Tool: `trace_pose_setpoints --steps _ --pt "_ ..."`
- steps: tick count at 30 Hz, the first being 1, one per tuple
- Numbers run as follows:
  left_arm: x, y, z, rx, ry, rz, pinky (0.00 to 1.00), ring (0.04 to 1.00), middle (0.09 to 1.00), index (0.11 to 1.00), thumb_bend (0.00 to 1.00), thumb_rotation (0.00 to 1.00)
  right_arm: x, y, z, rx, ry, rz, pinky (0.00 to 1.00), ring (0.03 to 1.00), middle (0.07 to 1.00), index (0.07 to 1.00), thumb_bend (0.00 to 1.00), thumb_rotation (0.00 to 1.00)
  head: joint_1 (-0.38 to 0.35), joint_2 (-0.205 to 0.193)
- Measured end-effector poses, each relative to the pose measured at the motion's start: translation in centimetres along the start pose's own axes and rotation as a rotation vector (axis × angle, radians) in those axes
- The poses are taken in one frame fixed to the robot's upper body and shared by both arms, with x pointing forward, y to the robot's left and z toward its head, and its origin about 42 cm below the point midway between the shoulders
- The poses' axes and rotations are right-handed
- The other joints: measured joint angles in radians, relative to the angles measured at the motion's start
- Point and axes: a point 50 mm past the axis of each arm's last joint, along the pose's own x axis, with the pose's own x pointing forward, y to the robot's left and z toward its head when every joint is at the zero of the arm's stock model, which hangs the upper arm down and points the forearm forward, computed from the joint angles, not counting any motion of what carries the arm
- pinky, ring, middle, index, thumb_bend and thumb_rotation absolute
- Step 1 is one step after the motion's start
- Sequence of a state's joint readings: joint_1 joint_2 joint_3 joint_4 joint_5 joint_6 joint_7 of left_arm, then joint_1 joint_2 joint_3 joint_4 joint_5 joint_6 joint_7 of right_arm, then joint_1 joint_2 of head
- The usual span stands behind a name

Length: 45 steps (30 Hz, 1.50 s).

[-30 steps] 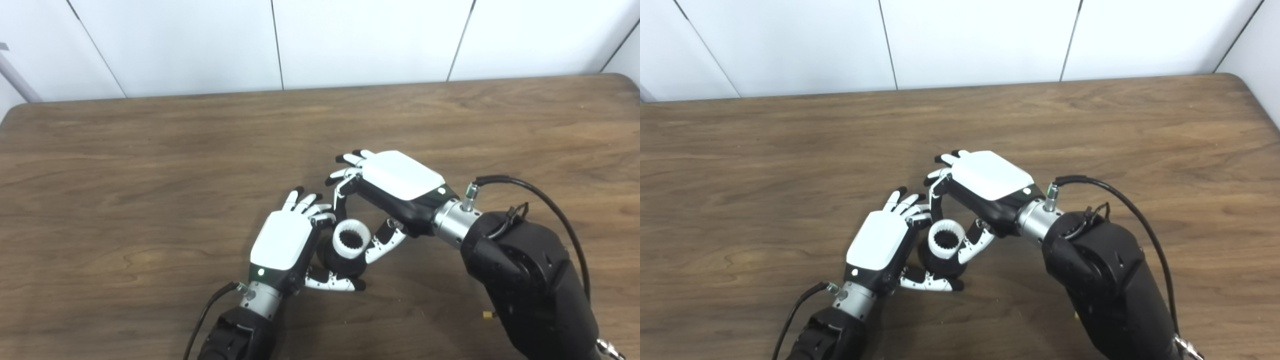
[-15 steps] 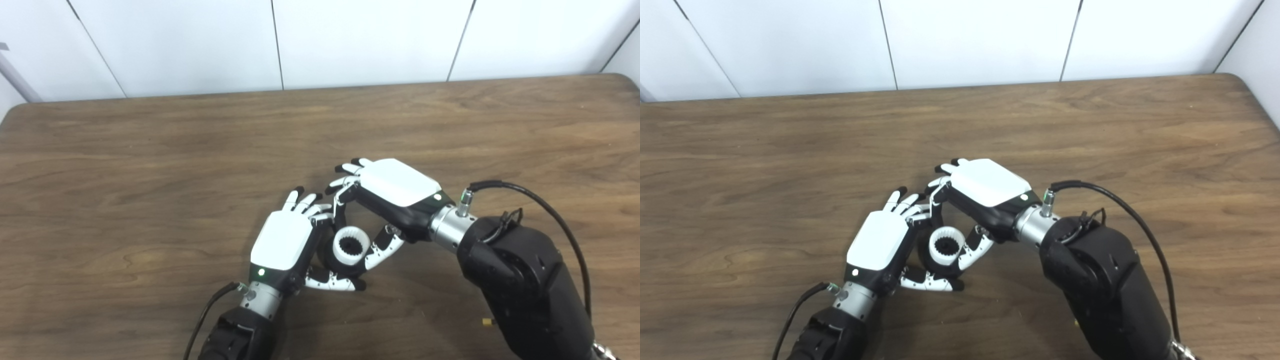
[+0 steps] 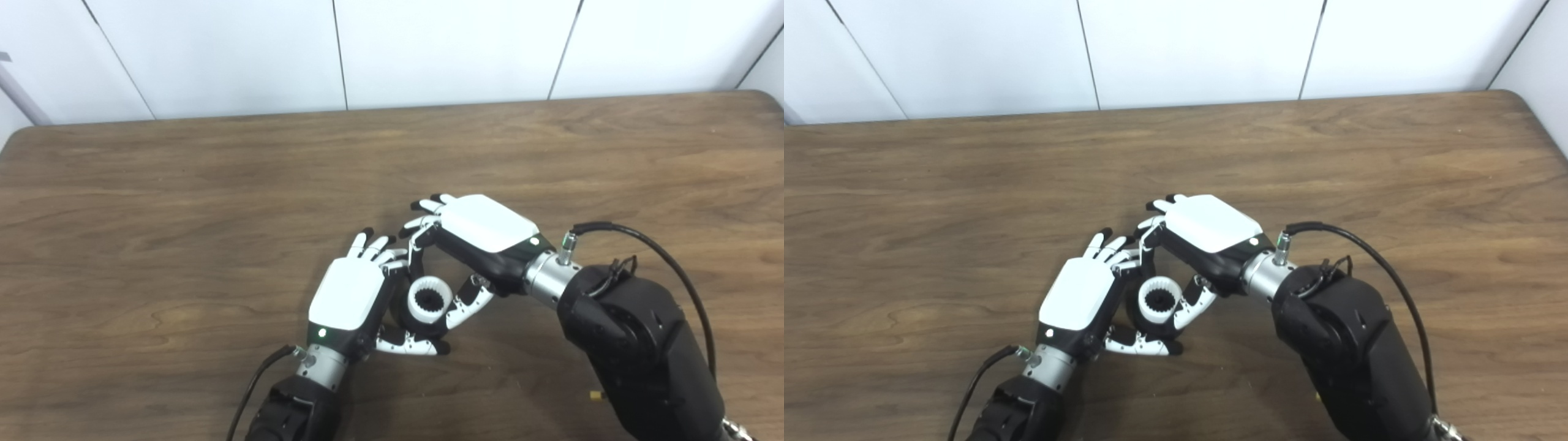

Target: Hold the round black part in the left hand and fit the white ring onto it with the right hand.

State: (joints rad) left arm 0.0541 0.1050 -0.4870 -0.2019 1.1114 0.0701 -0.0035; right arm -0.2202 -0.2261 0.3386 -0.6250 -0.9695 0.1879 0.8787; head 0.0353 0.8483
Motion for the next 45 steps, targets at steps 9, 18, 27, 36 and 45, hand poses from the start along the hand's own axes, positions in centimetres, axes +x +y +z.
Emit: trace_pose_setpoints --steps 9,18,27,36,45 --pt "0.02 -0.02 0.09 -0.002 -0.002 0.001 1.0 0.902 0.786 0.485 0.52 0.05 0.13 -0.08 0.06 -0.005 -0.002 -0.007 1.0 0.972 0.837 0.485 0.52 0.13 0.002 0.0" --pt "0.03 -0.03 0.15 -0.002 -0.005 0.001 1.0 0.899 0.784 0.485 0.52 0.05 0.26 0.03 0.03 -0.006 0.0 -0.004 1.0 0.97 0.835 0.484 0.52 0.13 0.005 0.002" --pt "0.04 -0.04 0.19 -0.002 -0.005 0.001 1.0 0.902 0.786 0.485 0.52 0.05 0.31 0.07 -0.01 -0.005 0.002 -0.003 1.0 0.969 0.833 0.484 0.52 0.13 0.003 0.002" --pt "0.04 -0.04 0.23 -0.003 -0.005 0.001 1.0 0.9 0.787 0.485 0.52 0.05 0.61 0.38 -0.37 -0.004 0.016 0.011 1.0 0.97 0.834 0.485 0.52 0.13 0.003 0.006" --pt "0.04 -0.03 0.26 -0.003 -0.005 0.001 1.0 0.905 0.79 0.485 0.52 0.05 0.68 0.47 -0.47 -0.004 0.018 0.012 1.0 0.974 0.836 0.485 0.52 0.13 0.003 0.006"
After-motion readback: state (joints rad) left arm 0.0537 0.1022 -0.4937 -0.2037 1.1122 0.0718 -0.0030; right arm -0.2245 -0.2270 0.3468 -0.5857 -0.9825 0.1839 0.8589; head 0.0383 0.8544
